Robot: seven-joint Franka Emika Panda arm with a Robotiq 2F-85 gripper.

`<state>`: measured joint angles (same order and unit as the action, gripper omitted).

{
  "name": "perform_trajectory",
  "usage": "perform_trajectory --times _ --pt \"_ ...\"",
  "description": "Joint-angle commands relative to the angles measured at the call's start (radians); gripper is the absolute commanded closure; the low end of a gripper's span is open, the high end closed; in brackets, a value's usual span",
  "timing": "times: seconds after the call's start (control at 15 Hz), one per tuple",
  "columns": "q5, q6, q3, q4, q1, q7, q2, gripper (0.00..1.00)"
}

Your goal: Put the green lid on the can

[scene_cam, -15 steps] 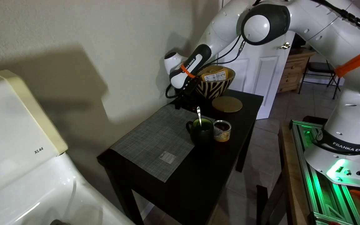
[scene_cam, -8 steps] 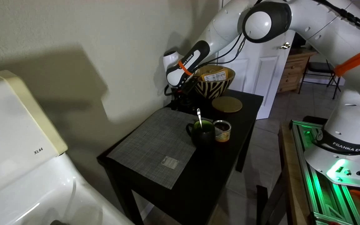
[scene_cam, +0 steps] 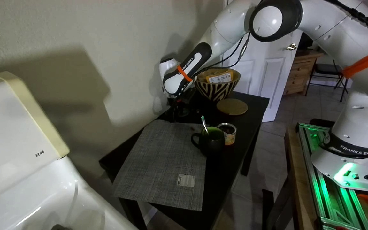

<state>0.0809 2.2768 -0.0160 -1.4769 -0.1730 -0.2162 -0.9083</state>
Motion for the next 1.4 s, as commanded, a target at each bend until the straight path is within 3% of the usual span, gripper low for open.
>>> perform_trajectory --times 0.0,0.6,0.67,0.73,0.8,1.33 --pt "0.012 0.106 0.045 -0.140 0.043 0.058 0.053 0.00" --pt "0.072 0.448 0.154 -0.485 0.131 0.175 0.232 0.00" --pt "0.091 0.478 0.172 -0.502 0.144 0.178 0.241 0.25" --pt "0.113 0.502 0.190 -0.517 0.157 0.178 0.246 0.26" --pt "0.126 0.516 0.196 -0.527 0.158 0.168 0.253 0.34" --pt "0.077 0.542 0.074 -0.540 0.012 -0.002 0.273 0.95"
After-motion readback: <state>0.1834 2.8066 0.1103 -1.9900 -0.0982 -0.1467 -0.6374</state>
